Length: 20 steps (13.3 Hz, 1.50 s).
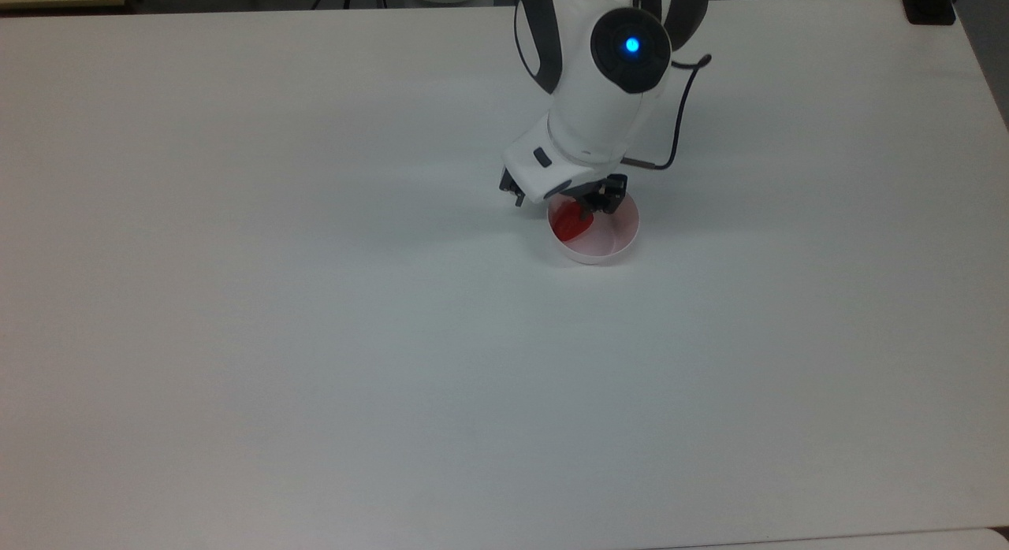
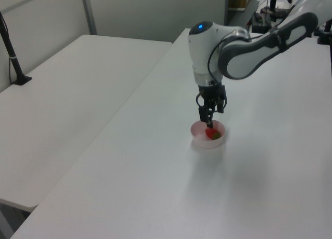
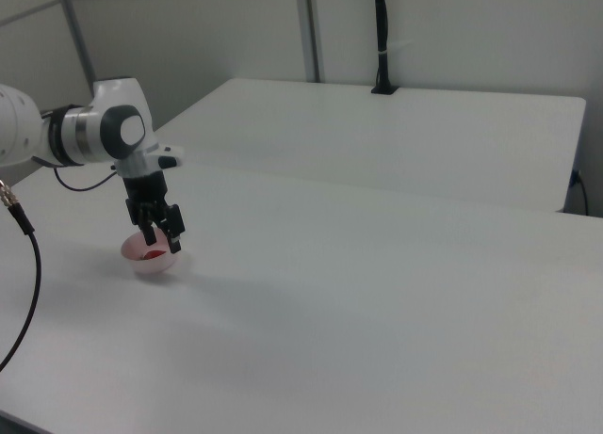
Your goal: Pick up strawberry from bowl
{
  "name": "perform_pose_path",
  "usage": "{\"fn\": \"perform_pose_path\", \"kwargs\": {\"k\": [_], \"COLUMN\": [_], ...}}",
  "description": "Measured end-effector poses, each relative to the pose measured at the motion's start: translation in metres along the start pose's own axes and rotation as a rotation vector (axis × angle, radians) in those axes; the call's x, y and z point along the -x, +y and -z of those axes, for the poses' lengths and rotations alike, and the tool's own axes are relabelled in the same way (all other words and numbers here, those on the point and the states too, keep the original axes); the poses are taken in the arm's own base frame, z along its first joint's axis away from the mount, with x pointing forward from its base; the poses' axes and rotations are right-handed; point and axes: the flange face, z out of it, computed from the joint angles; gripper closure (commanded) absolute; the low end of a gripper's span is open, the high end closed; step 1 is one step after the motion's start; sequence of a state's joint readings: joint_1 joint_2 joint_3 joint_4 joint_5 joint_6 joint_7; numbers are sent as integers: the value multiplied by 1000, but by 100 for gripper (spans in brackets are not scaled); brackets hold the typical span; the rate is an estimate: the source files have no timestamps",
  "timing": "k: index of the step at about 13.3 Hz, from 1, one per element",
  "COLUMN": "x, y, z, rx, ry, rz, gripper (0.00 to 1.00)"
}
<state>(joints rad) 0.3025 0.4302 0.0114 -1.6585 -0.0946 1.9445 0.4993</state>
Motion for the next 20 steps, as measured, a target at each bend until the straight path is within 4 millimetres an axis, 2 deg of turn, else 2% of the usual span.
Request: {"fn": "perform_pose_path", "kwargs": {"k": [2, 5, 8, 11, 16, 18, 20], "x": [3, 3, 4, 8, 6, 5, 7], "y": [4, 3, -11, -38, -48, -48, -46], "z": [17, 29, 23, 10, -10, -16, -25], "rx": [-2, -16, -35, -58, -59, -53, -45], "ry": [6, 17, 34, 50, 42, 33, 20], "rz": [2, -13, -67, -91, -98, -99, -99], "gripper": [8, 21, 25, 25, 25, 21, 2]}}
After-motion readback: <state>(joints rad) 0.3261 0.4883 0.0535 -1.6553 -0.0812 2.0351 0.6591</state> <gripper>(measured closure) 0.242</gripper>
